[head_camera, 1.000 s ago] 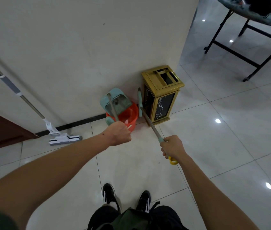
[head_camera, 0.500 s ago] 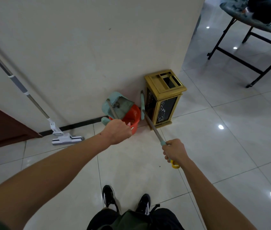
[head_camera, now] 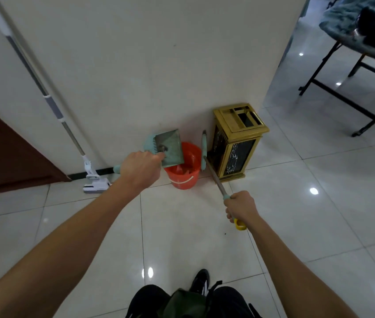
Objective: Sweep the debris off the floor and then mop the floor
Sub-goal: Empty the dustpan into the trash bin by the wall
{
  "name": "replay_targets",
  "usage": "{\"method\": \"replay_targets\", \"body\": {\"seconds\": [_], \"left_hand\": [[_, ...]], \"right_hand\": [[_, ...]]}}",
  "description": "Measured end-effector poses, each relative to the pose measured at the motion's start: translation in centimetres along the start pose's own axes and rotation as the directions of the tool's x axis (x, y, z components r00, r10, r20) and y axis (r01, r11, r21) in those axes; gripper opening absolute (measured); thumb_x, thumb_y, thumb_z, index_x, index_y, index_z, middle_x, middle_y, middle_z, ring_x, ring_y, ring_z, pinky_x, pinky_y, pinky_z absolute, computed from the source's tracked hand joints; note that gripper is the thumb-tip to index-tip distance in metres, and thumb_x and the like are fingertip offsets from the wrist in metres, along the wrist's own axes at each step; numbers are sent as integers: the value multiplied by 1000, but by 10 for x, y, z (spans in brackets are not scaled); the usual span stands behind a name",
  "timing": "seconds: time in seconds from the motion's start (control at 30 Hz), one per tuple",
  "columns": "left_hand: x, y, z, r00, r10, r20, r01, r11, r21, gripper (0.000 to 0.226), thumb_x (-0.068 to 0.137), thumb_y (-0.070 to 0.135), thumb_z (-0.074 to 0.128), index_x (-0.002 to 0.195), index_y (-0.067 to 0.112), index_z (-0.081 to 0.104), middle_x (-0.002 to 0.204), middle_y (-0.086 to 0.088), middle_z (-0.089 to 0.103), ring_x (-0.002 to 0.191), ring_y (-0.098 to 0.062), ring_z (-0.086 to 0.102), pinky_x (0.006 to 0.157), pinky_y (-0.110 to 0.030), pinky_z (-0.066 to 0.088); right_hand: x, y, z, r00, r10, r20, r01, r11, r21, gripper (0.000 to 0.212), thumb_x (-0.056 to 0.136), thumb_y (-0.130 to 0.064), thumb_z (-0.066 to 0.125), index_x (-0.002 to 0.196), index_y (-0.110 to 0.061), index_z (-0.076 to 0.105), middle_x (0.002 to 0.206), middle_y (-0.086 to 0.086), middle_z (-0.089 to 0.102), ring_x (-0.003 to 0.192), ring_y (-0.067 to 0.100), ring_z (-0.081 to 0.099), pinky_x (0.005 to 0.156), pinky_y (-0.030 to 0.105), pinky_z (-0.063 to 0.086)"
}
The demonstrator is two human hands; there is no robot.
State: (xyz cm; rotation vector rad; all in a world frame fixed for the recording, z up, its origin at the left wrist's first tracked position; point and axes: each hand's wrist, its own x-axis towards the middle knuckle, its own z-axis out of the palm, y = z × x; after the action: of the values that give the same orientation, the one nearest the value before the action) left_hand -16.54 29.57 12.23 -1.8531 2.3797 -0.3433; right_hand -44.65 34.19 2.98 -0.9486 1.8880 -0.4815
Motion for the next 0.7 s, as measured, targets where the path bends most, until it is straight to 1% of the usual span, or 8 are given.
{"method": "replay_targets", "body": {"seconds": [0.13, 0.27, 0.33, 0.4, 0.5, 0.57, 0.63, 0.7], "left_hand": [[-34, -17, 4, 996, -84, -33, 81, 995, -60, 29, 95, 24, 49, 120, 24, 62, 92, -10, 71, 79, -35, 67, 64, -35, 43], [-84, -37, 7, 981, -187, -47, 177, 971, -159, 33, 94, 23, 49, 124, 26, 63, 96, -12, 71, 81, -37, 67, 66, -37, 48], [-112, -46, 9, 968, -245, -48, 230, 950, -210, 34, 95, 23, 50, 126, 27, 62, 94, -13, 70, 81, -38, 67, 65, -37, 48], [-142, -53, 11, 956, -289, -48, 271, 934, -231, 31, 95, 25, 52, 123, 25, 63, 91, -13, 70, 79, -37, 67, 66, -38, 51], [-184, -60, 16, 944, -328, -38, 309, 918, -248, 26, 94, 28, 54, 117, 23, 65, 89, -13, 69, 79, -38, 66, 67, -39, 50], [-208, -62, 20, 937, -348, -18, 332, 907, -260, 25, 93, 26, 53, 115, 24, 65, 91, -12, 69, 81, -37, 66, 67, -39, 47], [-231, -62, 26, 935, -354, 14, 345, 900, -267, 27, 91, 21, 50, 113, 25, 65, 90, -11, 67, 80, -36, 65, 66, -38, 48], [-250, -61, 35, 929, -369, 34, 364, 891, -272, 26, 92, 22, 48, 112, 24, 64, 89, -9, 67, 78, -34, 64, 65, -38, 49]], "right_hand": [[-25, 2, 13, 1000, -25, -5, 25, 1000, -16, 15, 90, -11, 63, 88, 3, 67, 69, 19, 67, 47, 24, 62, 47, 27, 52], [-63, 14, 33, 999, -36, -18, 36, 999, -20, 14, 90, -11, 63, 88, 3, 67, 67, 20, 67, 46, 25, 62, 48, 28, 53], [-86, 23, 43, 999, -43, -15, 42, 999, -26, 14, 90, -10, 62, 89, 4, 67, 68, 20, 66, 46, 24, 60, 46, 27, 51], [-107, 33, 53, 999, -51, -10, 50, 998, -32, 15, 91, -9, 62, 89, 5, 67, 69, 20, 66, 45, 24, 60, 45, 26, 50], [-135, 50, 68, 998, -67, 9, 67, 996, -50, 18, 93, -11, 63, 89, 6, 67, 67, 19, 66, 44, 23, 60, 45, 26, 50], [-150, 57, 77, 997, -71, 25, 72, 995, -65, 19, 93, -12, 63, 87, 6, 67, 67, 19, 67, 44, 23, 61, 45, 26, 50], [-162, 64, 86, 997, -63, 46, 66, 996, -67, 18, 92, -10, 63, 82, 5, 65, 66, 20, 66, 44, 24, 61, 45, 26, 50], [-171, 68, 95, 996, -49, 75, 53, 997, -63, 19, 91, -7, 63, 75, 3, 62, 63, 20, 62, 41, 25, 59, 48, 29, 51]]}}
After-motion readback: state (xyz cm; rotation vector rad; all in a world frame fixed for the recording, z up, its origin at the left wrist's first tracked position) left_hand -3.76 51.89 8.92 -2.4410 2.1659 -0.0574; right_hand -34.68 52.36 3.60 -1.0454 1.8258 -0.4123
